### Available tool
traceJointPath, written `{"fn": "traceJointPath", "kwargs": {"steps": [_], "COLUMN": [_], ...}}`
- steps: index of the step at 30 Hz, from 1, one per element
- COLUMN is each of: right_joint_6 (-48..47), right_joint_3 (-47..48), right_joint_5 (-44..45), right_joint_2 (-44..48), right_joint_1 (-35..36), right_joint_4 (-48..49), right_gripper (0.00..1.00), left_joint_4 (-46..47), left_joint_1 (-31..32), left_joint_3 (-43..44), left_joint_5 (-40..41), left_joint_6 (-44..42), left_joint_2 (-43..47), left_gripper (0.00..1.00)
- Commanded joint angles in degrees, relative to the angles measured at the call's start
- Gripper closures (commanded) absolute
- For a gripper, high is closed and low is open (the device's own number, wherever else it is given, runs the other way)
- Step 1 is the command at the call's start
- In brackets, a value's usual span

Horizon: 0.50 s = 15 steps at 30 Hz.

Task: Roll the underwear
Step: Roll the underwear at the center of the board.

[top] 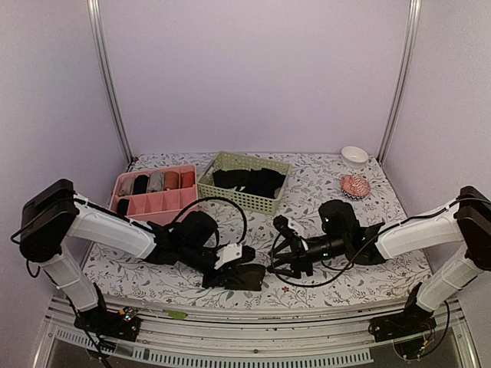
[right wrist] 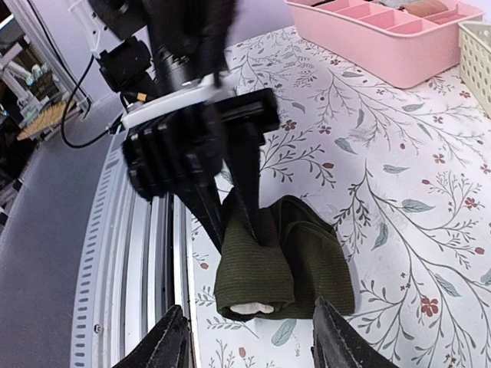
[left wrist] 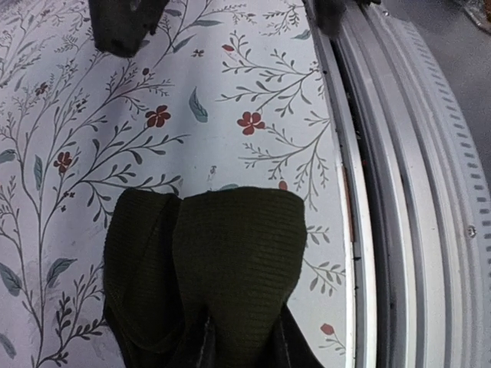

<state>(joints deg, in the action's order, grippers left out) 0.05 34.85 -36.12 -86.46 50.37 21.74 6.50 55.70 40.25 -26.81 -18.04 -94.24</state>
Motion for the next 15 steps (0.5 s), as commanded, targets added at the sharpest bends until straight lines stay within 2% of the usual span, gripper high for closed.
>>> {"fn": "traceJointPath", "kwargs": {"steps": [1, 6, 15], "right_joint_6": [-7.6, -12.0, -17.2], "right_joint_3": [-0.7, 0.6, 3.1], "right_joint_5": [9.8, 14.9, 19.6], "right_joint_2": [-1.6, -4.0, -7.8], "right_joint_1": [5.9, 9.9, 12.6], "right_joint_4": [1.9, 1.1, 0.0], "right_gripper": [0.44, 0.41, 0.29], "left_joint_4": [-9.1, -13.0, -17.4], "left_joint_1": [-2.1, -3.1, -4.5], "left_joint_3": [5.4, 9.7, 13.8], "left_joint_5": [-9.4, -13.7, -17.3], "left_joint_6": [2.2, 3.0, 3.2], "left_joint_2": [-6.2, -11.2, -15.2], "left_gripper": [0.88, 0.86, 0.85]}}
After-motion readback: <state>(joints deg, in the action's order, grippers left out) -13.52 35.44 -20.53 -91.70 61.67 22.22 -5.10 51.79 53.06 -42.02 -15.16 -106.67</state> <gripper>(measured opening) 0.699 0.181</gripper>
